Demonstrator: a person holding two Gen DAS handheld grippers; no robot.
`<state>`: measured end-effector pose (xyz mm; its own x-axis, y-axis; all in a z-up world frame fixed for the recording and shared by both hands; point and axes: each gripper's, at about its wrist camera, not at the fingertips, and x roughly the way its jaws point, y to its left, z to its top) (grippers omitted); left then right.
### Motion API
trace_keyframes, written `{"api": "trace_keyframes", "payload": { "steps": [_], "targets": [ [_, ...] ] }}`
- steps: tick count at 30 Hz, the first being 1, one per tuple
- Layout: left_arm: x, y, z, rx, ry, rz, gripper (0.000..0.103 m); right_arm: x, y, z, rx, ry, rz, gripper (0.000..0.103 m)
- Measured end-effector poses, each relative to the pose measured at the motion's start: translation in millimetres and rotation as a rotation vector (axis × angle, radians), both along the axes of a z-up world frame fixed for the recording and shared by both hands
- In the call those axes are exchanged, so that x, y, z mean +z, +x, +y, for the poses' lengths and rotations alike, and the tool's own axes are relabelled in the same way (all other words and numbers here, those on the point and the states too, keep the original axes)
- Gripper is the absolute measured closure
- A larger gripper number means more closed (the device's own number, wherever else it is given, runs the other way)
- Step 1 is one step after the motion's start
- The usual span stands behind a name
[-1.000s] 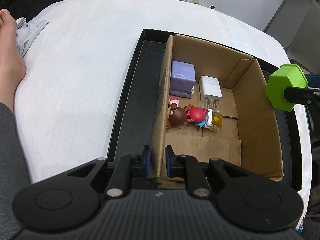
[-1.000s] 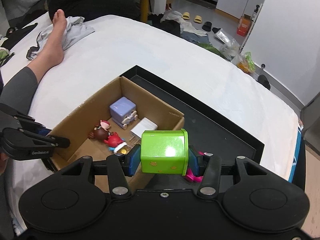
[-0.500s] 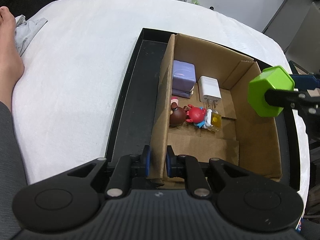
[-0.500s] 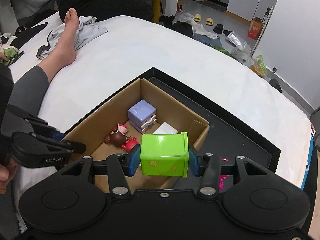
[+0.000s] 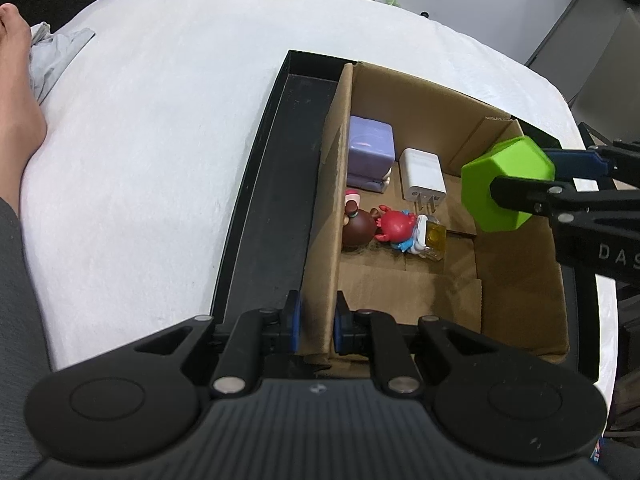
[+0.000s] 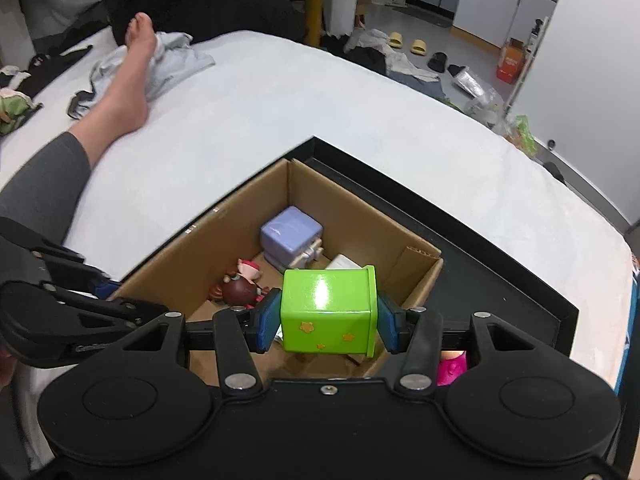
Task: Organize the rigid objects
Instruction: 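Carry the green cube into the box and open the right tool, then withdraw the right tool toward the pink figurine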
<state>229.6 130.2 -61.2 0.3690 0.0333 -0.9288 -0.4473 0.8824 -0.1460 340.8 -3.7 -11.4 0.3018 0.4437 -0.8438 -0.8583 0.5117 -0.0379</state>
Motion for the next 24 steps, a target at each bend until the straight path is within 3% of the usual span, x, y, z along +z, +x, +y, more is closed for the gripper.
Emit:
{"api": "trace_keyframes", "payload": {
  "steps": [24],
  "targets": [
    [6.8,-1.5,-2.5,0.006,0.022,-0.006,0.089,13.3,6.2,-24.1,-0.008,-0.021,0.033,0.051]
  ]
}}
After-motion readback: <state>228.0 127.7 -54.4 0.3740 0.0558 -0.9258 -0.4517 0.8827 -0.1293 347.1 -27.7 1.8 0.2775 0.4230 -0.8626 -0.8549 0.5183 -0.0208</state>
